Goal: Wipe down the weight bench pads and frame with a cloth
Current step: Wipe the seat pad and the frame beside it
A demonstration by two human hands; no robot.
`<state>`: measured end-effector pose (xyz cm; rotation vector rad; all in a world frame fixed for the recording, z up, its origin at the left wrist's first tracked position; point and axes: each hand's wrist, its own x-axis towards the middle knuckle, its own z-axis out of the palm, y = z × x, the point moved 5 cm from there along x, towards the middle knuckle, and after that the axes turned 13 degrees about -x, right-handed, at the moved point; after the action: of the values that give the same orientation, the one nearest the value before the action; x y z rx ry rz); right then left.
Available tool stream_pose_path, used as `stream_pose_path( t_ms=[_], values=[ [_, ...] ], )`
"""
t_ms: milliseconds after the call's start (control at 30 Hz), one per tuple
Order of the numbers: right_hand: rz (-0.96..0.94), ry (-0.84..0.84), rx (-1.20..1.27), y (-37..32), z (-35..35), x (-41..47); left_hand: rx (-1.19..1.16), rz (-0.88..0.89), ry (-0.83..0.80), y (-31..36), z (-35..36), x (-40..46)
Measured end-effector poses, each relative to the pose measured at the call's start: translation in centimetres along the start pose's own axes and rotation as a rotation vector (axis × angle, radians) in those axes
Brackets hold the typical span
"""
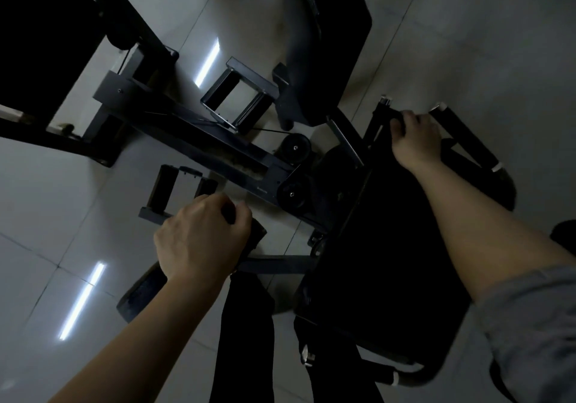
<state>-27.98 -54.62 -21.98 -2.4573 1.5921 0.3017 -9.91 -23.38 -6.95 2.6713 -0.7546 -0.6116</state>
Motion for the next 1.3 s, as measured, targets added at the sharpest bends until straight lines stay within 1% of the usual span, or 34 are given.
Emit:
stream_pose_path(
  t_ms=[67,167,233,300,400,467,533,600,667,767,833,900,933,967,1000,1067,1100,1133,1167,1200,1233,1300],
  values=[
    [0.020,-0.045,-0.018,-0.1,0.1,0.5,-0.024,-0.019,0.019,0.3,-0.1,0.7],
    [0.003,-0.066,-0.016,0.3,0.3,0.8,-0.020,-0.027,0.046,1.0,-0.3,1.5],
    [-0.015,-0.039,0.016,0.5,0.2,0.0,-0.005,-0.014,0.056,1.5,-0.3,1.8],
    [-0.018,0.025,0.042,0.4,0.2,-2.0,0.016,0.006,0.051,1.8,-0.3,2.0],
    [0.025,0.012,0.048,-0.6,1.7,-8.1,0.053,0.044,0.026,2.5,-0.2,2.1],
    [-0.022,-0.005,0.030,-2.0,2.8,-13.3,0.076,0.085,0.000,3.0,0.0,2.1],
    [-0.132,-0.040,0.007,-2.8,3.7,-17.0,0.082,0.132,-0.018,3.1,0.0,1.9],
    [-0.217,-0.066,-0.040,-2.7,3.9,-16.5,0.090,0.183,-0.028,3.1,0.1,1.7],
    [-0.223,-0.027,-0.094,-2.2,3.4,-13.1,0.113,0.243,-0.048,3.3,0.5,1.6],
    [-0.136,0.004,-0.080,-1.2,2.4,-7.9,0.226,0.304,-0.092,3.2,0.9,1.7],
    [-0.037,0.034,-0.018,1.1,2.2,-7.0,0.319,0.372,-0.120,4.2,1.8,1.7],
    [0.150,0.030,0.044,5.4,2.6,-8.2,0.318,0.492,-0.150,6.7,4.0,0.8],
    [0.255,0.014,0.069,8.0,3.1,-9.2,0.259,0.531,-0.190,8.1,5.5,0.1],
    [0.345,-0.001,0.083,10.6,3.6,-10.2,0.185,0.514,-0.281,9.2,7.6,-0.6],
    [0.420,-0.022,0.100,13.0,4.0,-11.1,0.106,0.442,-0.432,9.5,10.1,-1.2],
    [0.576,-0.089,0.199,16.3,4.5,-11.8,-0.092,0.198,-0.798,8.8,15.0,-2.6],
    [0.673,-0.100,0.273,17.3,4.6,-11.8,-0.175,0.092,-0.911,8.3,16.9,-3.6],
    [0.763,-0.087,0.330,17.7,4.5,-11.7,-0.214,0.023,-0.955,7.7,18.3,-4.3],
    [0.809,-0.057,0.339,17.3,4.4,-11.7,-0.218,-0.012,-0.945,7.2,19.3,-4.9],
    [0.794,-0.013,0.294,16.4,4.3,-11.7,-0.195,-0.026,-0.902,7.1,20.2,-5.2],
    [0.738,0.035,0.239,15.0,4.4,-11.8,-0.157,-0.024,-0.844,7.1,20.8,-5.3],
    [0.562,0.125,0.207,11.1,4.5,-12.3,-0.106,-0.007,-0.746,7.6,21.4,-5.3]
  ],
)
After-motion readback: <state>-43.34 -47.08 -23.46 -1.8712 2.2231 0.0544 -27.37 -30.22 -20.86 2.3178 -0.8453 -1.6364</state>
